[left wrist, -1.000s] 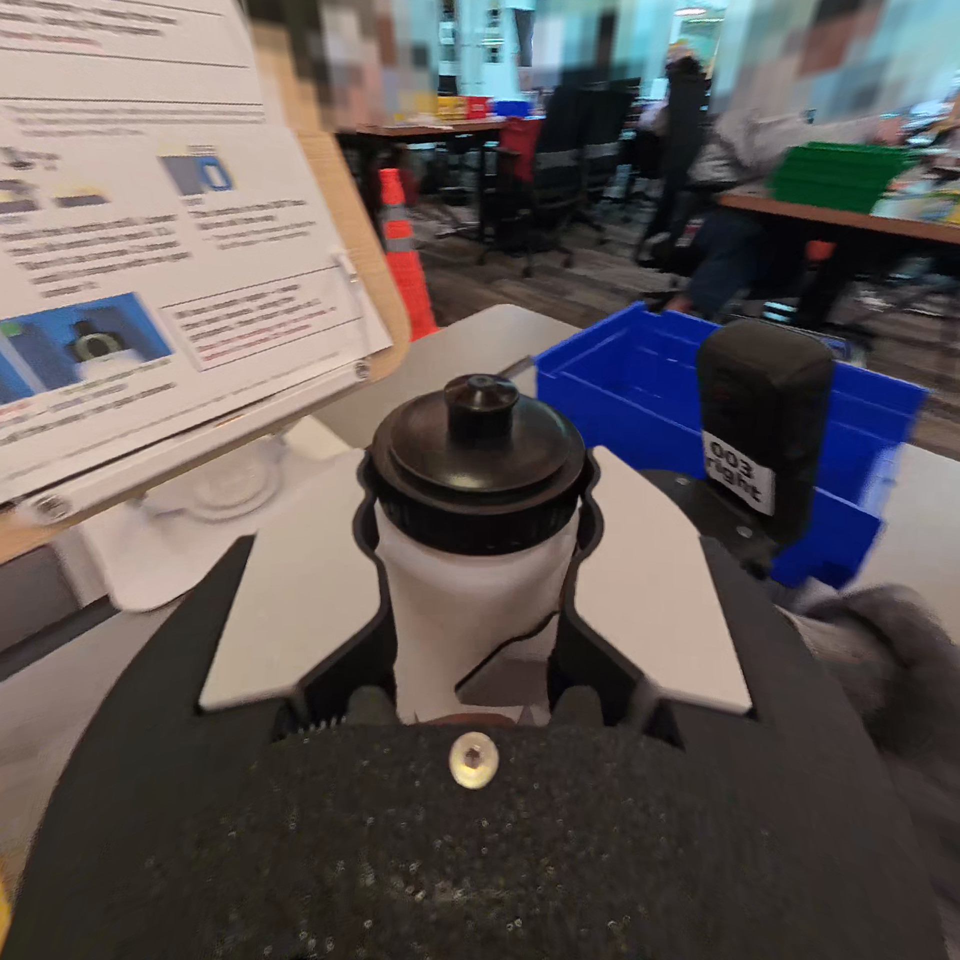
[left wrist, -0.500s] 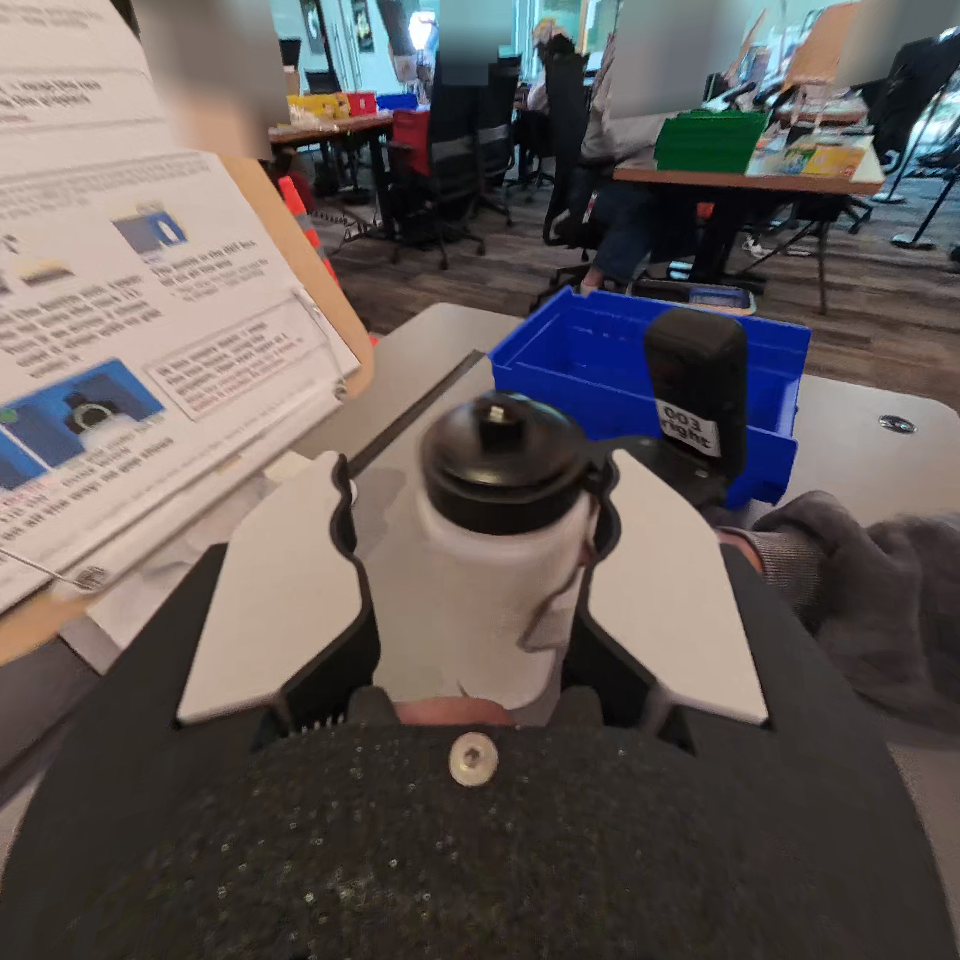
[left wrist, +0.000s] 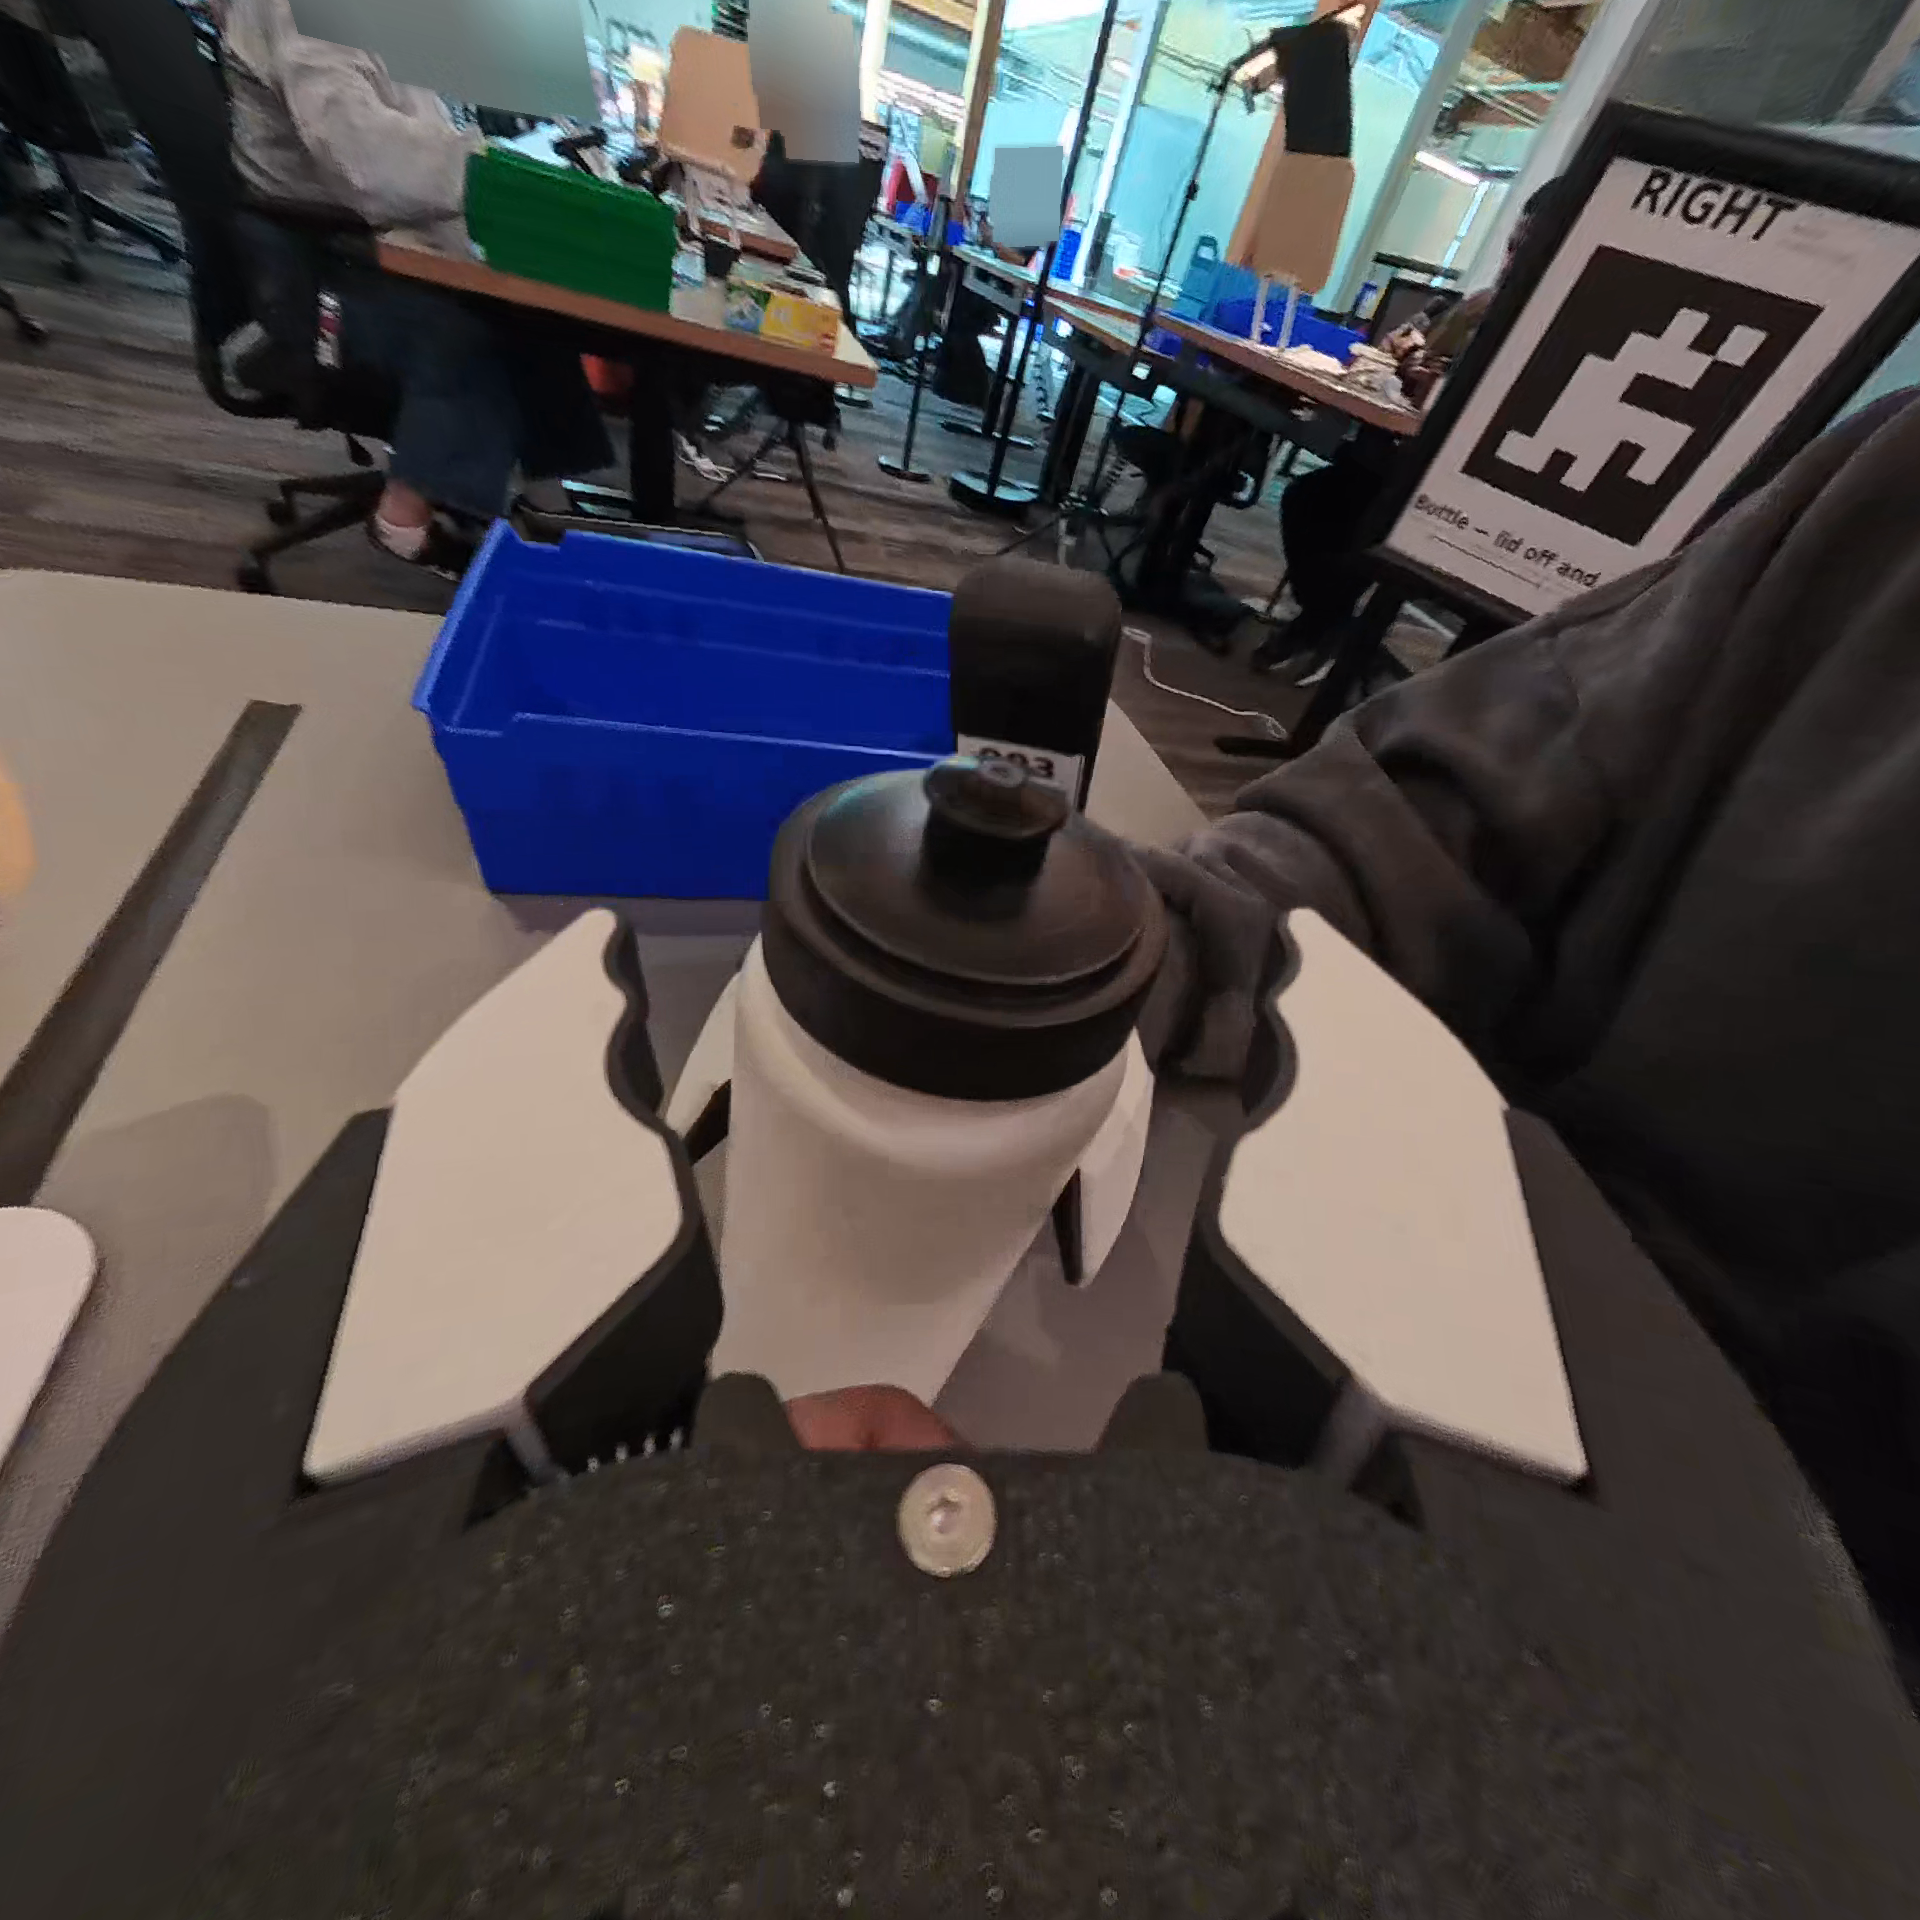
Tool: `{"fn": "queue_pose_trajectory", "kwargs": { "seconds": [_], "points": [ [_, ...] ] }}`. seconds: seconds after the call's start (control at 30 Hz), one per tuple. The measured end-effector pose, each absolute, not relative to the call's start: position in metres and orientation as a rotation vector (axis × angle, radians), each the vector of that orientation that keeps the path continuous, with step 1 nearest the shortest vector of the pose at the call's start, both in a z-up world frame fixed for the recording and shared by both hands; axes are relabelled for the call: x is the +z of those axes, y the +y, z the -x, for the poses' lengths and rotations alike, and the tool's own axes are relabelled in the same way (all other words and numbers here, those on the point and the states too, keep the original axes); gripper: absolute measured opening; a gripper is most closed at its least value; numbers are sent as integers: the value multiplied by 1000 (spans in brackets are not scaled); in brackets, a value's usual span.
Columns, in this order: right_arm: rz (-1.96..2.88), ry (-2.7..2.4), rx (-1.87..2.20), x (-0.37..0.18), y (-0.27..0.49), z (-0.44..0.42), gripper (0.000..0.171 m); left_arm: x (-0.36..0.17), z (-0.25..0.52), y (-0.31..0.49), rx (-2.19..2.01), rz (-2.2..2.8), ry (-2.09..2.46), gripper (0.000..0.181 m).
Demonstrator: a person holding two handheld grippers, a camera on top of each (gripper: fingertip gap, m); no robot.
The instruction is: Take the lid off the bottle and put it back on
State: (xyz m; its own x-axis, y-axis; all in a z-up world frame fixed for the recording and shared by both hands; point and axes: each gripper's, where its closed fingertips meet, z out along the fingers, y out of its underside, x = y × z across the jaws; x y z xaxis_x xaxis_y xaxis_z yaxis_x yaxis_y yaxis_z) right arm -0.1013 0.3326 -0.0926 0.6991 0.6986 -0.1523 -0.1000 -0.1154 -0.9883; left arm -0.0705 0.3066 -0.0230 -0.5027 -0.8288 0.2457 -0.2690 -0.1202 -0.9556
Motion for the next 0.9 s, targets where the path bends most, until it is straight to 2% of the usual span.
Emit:
{"fn": "queue_pose_trajectory", "kwargs": {
  "seconds": [0.07, 0.13, 0.3, 0.6, 0.77, 0.9],
  "points": [
    [1551, -512, 728, -93, 332, 101, 89, -24, 66, 307, -1690, 1171, 1697, 100],
    [1554, -510, 725, -93, 333, 101, 89, -19, 68, 303, -1716, 1060, 1687, 75],
    [1555, -506, 720, -93, 334, 100, 89, -19, 66, 306, -1599, 1118, 1574, 74],
    [1556, -493, 693, -93, 335, 99, 89, -16, 61, 315, -1149, 1426, 1158, 74],
    [1554, -488, 691, -93, 335, 100, 89, 14, 68, 316, -879, 1369, 899, 74],
    [1550, -487, 691, -93, 334, 99, 88, 44, 101, 300, -735, 1333, 712, 74]
  ]
}}
